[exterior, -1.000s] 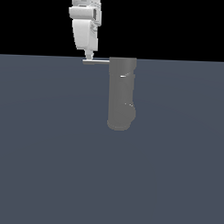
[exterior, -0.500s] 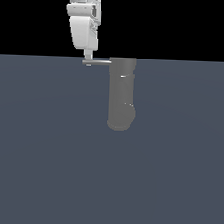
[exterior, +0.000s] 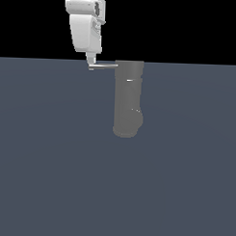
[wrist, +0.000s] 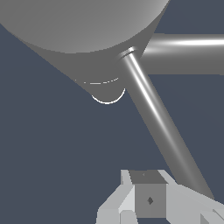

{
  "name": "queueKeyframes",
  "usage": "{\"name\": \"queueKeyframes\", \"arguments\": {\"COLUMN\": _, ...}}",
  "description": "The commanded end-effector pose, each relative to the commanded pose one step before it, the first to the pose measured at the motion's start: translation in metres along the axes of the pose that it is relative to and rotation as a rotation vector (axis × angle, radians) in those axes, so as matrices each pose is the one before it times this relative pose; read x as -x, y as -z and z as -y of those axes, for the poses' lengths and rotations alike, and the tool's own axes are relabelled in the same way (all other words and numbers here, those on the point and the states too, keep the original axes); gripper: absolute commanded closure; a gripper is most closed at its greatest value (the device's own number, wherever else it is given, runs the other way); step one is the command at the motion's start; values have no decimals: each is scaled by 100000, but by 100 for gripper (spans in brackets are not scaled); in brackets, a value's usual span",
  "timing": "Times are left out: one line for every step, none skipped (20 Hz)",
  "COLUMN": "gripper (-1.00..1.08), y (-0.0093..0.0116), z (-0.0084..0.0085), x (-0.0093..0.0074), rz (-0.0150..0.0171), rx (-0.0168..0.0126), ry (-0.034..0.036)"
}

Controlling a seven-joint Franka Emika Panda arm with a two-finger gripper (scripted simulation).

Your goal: Turn on the faucet by rotating a designated handle.

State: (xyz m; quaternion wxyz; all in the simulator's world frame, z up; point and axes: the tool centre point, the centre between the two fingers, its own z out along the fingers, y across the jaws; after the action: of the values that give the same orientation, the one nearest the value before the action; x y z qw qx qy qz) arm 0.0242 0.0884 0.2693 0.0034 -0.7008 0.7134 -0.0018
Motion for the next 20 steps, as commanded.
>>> {"name": "queueKeyframes", "arguments": {"gripper": 108, "y": 8, "z": -932, "x": -297, "rz": -183, "rx": 767, "ry": -356}}
{"name": "queueKeyframes", "arguments": {"gripper": 108, "y": 0, "z": -238, "x": -12, "rz": 0, "rx": 0, "ry": 0}}
{"name": "queueKeyframes", "arguments": {"gripper": 108, "y": 1, "z": -238, "x": -12, "rz": 0, "rx": 0, "ry": 0}}
{"name": "queueKeyframes", "arguments": {"gripper": 108, "y": 1, "z": -238, "x": -12, "rz": 0, "rx": 0, "ry": 0}}
{"name": "queueKeyframes", "arguments": {"gripper": 108, "y": 0, "z": 0, "x": 0, "rz": 0, "rx": 0, "ry": 0}}
{"name": "queueKeyframes", "arguments": {"gripper": 108, "y": -10, "z": 435, "x": 406, "rz": -230, "rx": -686, "ry": 626}}
{"name": "queueKeyframes", "arguments": {"gripper": 108, "y": 11, "z": -233, "x": -227, "rz": 0, "rx": 0, "ry": 0}}
{"name": "queueKeyframes", "arguments": {"gripper": 108, "y": 11, "z": -233, "x": -227, "rz": 0, "rx": 0, "ry": 0}}
{"name": "queueKeyframes", "arguments": {"gripper": 108, "y": -27, "z": -209, "x": -269, "rz": 28, "rx": 72, "ry": -60}}
{"name": "queueKeyframes", "arguments": {"gripper": 108, "y": 11, "z": -233, "x": -228, "rz": 0, "rx": 0, "ry": 0}}
{"name": "queueKeyframes", "arguments": {"gripper": 108, "y": 11, "z": -234, "x": -228, "rz": 0, "rx": 0, "ry": 0}}
{"name": "queueKeyframes", "arguments": {"gripper": 108, "y": -16, "z": -217, "x": -258, "rz": 19, "rx": 50, "ry": -43}}
{"name": "queueKeyframes", "arguments": {"gripper": 108, "y": 11, "z": -234, "x": -229, "rz": 0, "rx": 0, "ry": 0}}
{"name": "queueKeyframes", "arguments": {"gripper": 108, "y": 11, "z": -234, "x": -229, "rz": 0, "rx": 0, "ry": 0}}
{"name": "queueKeyframes", "arguments": {"gripper": 108, "y": -26, "z": -210, "x": -271, "rz": 26, "rx": 70, "ry": -62}}
{"name": "queueKeyframes", "arguments": {"gripper": 108, "y": 11, "z": -234, "x": -229, "rz": 0, "rx": 0, "ry": 0}}
{"name": "queueKeyframes", "arguments": {"gripper": 108, "y": 11, "z": -234, "x": -230, "rz": 0, "rx": 0, "ry": 0}}
{"name": "queueKeyframes", "arguments": {"gripper": 108, "y": -25, "z": -211, "x": -271, "rz": 25, "rx": 69, "ry": -64}}
{"name": "queueKeyframes", "arguments": {"gripper": 108, "y": 11, "z": -234, "x": -230, "rz": 0, "rx": 0, "ry": 0}}
{"name": "queueKeyframes", "arguments": {"gripper": 108, "y": 11, "z": -234, "x": -230, "rz": 0, "rx": 0, "ry": 0}}
